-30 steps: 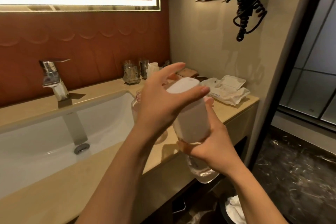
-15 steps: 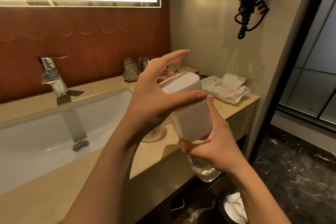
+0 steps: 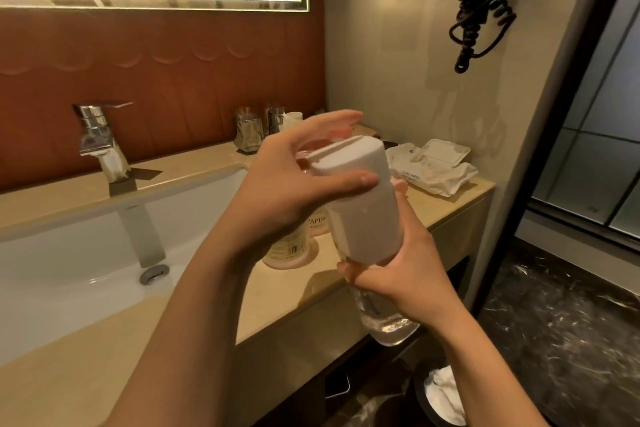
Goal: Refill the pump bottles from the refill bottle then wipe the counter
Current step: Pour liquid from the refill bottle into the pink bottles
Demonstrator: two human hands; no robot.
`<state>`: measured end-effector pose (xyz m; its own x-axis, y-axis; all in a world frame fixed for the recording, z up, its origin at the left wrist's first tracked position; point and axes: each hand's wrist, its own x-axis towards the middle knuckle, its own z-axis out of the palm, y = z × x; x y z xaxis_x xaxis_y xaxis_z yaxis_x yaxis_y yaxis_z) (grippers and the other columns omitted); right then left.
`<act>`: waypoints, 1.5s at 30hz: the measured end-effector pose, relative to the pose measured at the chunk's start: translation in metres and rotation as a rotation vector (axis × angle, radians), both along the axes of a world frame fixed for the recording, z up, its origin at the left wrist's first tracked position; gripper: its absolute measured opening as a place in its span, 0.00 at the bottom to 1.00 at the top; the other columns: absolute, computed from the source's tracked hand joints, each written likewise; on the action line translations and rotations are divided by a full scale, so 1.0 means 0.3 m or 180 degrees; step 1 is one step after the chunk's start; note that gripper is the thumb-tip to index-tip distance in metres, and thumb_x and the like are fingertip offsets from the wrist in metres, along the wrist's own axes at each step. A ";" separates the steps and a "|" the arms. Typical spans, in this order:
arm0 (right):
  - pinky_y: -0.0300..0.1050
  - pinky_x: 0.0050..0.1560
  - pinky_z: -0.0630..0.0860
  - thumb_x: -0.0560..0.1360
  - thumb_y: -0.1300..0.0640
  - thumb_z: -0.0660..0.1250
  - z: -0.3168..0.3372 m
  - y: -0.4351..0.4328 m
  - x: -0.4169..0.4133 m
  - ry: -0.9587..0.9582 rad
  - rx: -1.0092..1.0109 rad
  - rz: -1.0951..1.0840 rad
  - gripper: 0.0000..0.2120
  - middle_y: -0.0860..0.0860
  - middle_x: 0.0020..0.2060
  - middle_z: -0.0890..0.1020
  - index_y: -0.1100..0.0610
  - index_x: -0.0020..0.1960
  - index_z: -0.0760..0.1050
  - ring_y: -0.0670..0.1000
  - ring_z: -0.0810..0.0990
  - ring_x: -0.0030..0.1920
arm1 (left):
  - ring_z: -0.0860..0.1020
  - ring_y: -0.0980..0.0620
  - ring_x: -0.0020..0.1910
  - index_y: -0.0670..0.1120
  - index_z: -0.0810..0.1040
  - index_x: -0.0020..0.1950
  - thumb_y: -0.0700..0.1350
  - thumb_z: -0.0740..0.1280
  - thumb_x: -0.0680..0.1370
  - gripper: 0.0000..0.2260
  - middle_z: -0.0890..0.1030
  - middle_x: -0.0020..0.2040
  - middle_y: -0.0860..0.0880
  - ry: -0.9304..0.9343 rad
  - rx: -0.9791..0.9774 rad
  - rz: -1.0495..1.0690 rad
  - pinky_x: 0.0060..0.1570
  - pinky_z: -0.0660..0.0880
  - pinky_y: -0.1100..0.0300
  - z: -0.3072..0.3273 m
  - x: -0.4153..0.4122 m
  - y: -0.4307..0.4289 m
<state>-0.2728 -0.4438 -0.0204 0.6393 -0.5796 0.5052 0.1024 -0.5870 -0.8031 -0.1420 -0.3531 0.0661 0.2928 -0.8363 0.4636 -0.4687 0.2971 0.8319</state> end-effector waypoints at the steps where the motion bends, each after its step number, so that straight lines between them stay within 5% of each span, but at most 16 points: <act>1: 0.48 0.42 0.80 0.58 0.59 0.79 0.001 0.004 0.003 0.0022 0.0027 0.0037 0.40 0.35 0.46 0.74 0.25 0.53 0.62 0.41 0.76 0.48 | 0.76 0.64 0.56 0.61 0.76 0.59 0.56 0.76 0.62 0.26 0.78 0.57 0.61 -0.0048 -0.0035 0.0193 0.49 0.77 0.66 -0.006 -0.010 -0.009; 5: 0.49 0.42 0.81 0.59 0.58 0.79 -0.008 0.013 0.013 0.0047 0.0153 0.0134 0.37 0.37 0.48 0.76 0.38 0.59 0.65 0.43 0.77 0.50 | 0.75 0.62 0.57 0.63 0.75 0.58 0.60 0.78 0.62 0.26 0.76 0.58 0.63 0.0024 -0.0109 0.0415 0.50 0.76 0.63 -0.031 -0.034 -0.029; 10: 0.45 0.44 0.80 0.58 0.57 0.80 -0.001 -0.010 -0.001 0.0070 0.0147 -0.0022 0.40 0.35 0.48 0.75 0.29 0.56 0.61 0.41 0.76 0.49 | 0.78 0.60 0.57 0.55 0.75 0.62 0.36 0.77 0.64 0.30 0.79 0.59 0.58 0.0126 0.0052 -0.0487 0.49 0.76 0.68 -0.011 0.008 0.012; 16: 0.43 0.42 0.80 0.58 0.60 0.79 0.009 -0.010 -0.005 0.0153 -0.0040 0.0040 0.43 0.38 0.47 0.74 0.24 0.54 0.59 0.40 0.76 0.49 | 0.77 0.67 0.54 0.60 0.74 0.63 0.56 0.78 0.57 0.34 0.78 0.55 0.64 -0.0024 0.0051 0.0205 0.46 0.77 0.70 -0.008 -0.013 -0.019; 20: 0.40 0.43 0.80 0.60 0.59 0.80 0.006 -0.007 -0.004 0.0197 -0.0002 0.0047 0.40 0.41 0.50 0.75 0.29 0.56 0.61 0.40 0.76 0.50 | 0.75 0.61 0.55 0.63 0.74 0.56 0.64 0.75 0.60 0.26 0.76 0.55 0.62 -0.0373 0.0183 0.0532 0.46 0.76 0.62 -0.021 -0.032 -0.032; 23: 0.35 0.42 0.78 0.59 0.58 0.80 0.011 -0.006 -0.010 0.0287 -0.0026 -0.0032 0.39 0.41 0.49 0.75 0.32 0.57 0.61 0.38 0.75 0.49 | 0.75 0.57 0.56 0.63 0.72 0.59 0.56 0.73 0.63 0.26 0.73 0.60 0.57 -0.0293 0.0489 0.0075 0.43 0.78 0.65 -0.015 -0.004 -0.013; 26: 0.32 0.40 0.76 0.60 0.58 0.79 0.013 -0.006 -0.014 0.0345 -0.0036 -0.0018 0.38 0.40 0.49 0.74 0.33 0.57 0.61 0.37 0.74 0.48 | 0.73 0.56 0.60 0.59 0.71 0.66 0.45 0.77 0.66 0.31 0.72 0.63 0.57 -0.0318 0.0513 -0.0041 0.51 0.78 0.61 -0.007 0.024 0.007; 29: 0.33 0.38 0.76 0.59 0.57 0.79 0.015 -0.003 -0.012 0.0368 -0.0036 -0.0049 0.38 0.41 0.49 0.74 0.34 0.58 0.62 0.39 0.75 0.48 | 0.73 0.58 0.61 0.57 0.72 0.67 0.47 0.79 0.63 0.35 0.74 0.63 0.58 -0.0309 0.0217 0.0186 0.55 0.75 0.58 -0.007 0.032 0.015; 35: 0.33 0.40 0.77 0.58 0.59 0.79 0.021 0.002 -0.014 0.0259 -0.0128 -0.0043 0.42 0.32 0.47 0.74 0.22 0.50 0.58 0.35 0.76 0.48 | 0.75 0.60 0.59 0.62 0.73 0.64 0.52 0.78 0.58 0.35 0.76 0.61 0.60 0.0262 -0.0324 0.0391 0.49 0.78 0.64 -0.037 0.049 0.041; 37: 0.27 0.39 0.73 0.58 0.59 0.79 0.021 0.000 -0.016 0.0235 -0.0106 -0.0034 0.40 0.27 0.46 0.71 0.27 0.52 0.60 0.29 0.73 0.48 | 0.76 0.58 0.58 0.64 0.72 0.64 0.53 0.78 0.60 0.34 0.75 0.63 0.59 0.0444 -0.0489 0.0552 0.47 0.77 0.65 -0.050 0.047 0.053; 40: 0.24 0.40 0.71 0.58 0.59 0.80 0.020 -0.004 -0.015 0.0208 -0.0048 -0.0079 0.37 0.31 0.45 0.72 0.33 0.52 0.62 0.27 0.73 0.47 | 0.78 0.57 0.55 0.60 0.71 0.66 0.48 0.79 0.61 0.35 0.73 0.64 0.56 0.0815 -0.0743 0.0831 0.47 0.77 0.67 -0.069 0.043 0.070; 45: 0.36 0.46 0.78 0.56 0.54 0.79 0.025 -0.010 -0.005 0.0245 -0.0099 -0.0175 0.37 0.36 0.49 0.74 0.35 0.55 0.63 0.36 0.74 0.51 | 0.79 0.64 0.45 0.51 0.73 0.65 0.47 0.74 0.62 0.32 0.76 0.53 0.55 0.0965 -0.0888 0.1239 0.42 0.76 0.68 -0.100 0.050 0.126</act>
